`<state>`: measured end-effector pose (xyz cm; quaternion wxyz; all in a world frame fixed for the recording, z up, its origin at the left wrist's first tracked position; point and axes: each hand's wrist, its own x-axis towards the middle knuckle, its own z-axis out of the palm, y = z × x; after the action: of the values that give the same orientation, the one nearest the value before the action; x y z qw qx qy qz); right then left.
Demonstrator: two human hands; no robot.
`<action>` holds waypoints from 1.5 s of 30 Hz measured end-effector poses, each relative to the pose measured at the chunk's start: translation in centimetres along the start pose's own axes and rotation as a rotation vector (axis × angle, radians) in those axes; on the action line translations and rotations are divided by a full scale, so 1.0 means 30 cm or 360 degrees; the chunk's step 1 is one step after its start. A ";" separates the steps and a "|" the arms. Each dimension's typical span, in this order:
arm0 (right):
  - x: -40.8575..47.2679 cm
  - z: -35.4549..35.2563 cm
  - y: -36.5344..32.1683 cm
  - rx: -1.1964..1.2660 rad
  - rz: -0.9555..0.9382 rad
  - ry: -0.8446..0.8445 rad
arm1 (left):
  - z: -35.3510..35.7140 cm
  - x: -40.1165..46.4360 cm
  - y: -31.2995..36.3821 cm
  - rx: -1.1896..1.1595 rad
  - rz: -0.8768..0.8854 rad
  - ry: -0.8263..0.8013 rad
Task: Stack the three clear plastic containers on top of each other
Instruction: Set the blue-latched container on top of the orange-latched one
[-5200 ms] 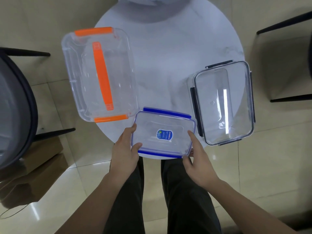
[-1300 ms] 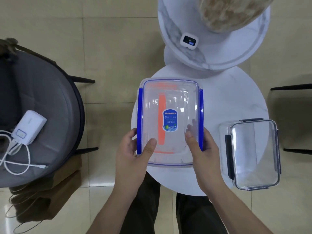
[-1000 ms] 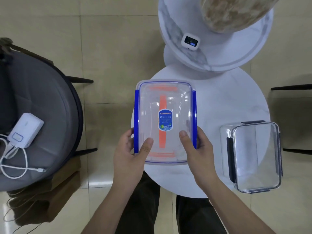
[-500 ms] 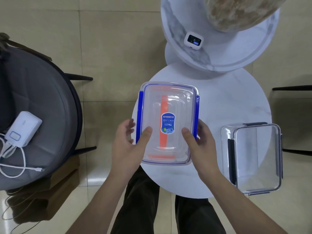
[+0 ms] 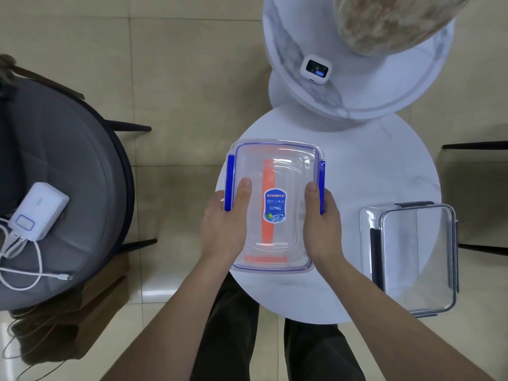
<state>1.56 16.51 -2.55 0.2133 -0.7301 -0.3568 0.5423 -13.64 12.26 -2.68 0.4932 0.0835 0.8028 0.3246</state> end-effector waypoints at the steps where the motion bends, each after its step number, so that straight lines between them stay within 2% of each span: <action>1: -0.001 0.003 0.003 -0.0016 -0.0004 0.0010 | 0.004 0.003 -0.006 0.0019 0.0010 0.0026; 12: -0.012 0.019 -0.005 -0.0291 -0.0004 0.0138 | 0.014 -0.007 0.013 0.0140 0.0039 0.0135; 28: -0.021 0.021 -0.015 -0.0279 -0.0022 0.0107 | 0.009 -0.014 0.030 0.0329 0.0026 0.0058; 35: -0.010 0.019 0.007 -0.0435 -0.0060 0.0177 | 0.007 -0.016 0.031 0.0348 0.0067 0.0036; 45: -0.020 0.018 0.007 -0.0438 -0.0339 0.0261 | 0.006 -0.010 0.006 0.0350 0.0179 0.0111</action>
<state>1.03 15.88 -2.49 0.1960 -0.7522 -0.4844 0.4014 -13.37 12.33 -2.42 0.4339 0.1706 0.8442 0.2645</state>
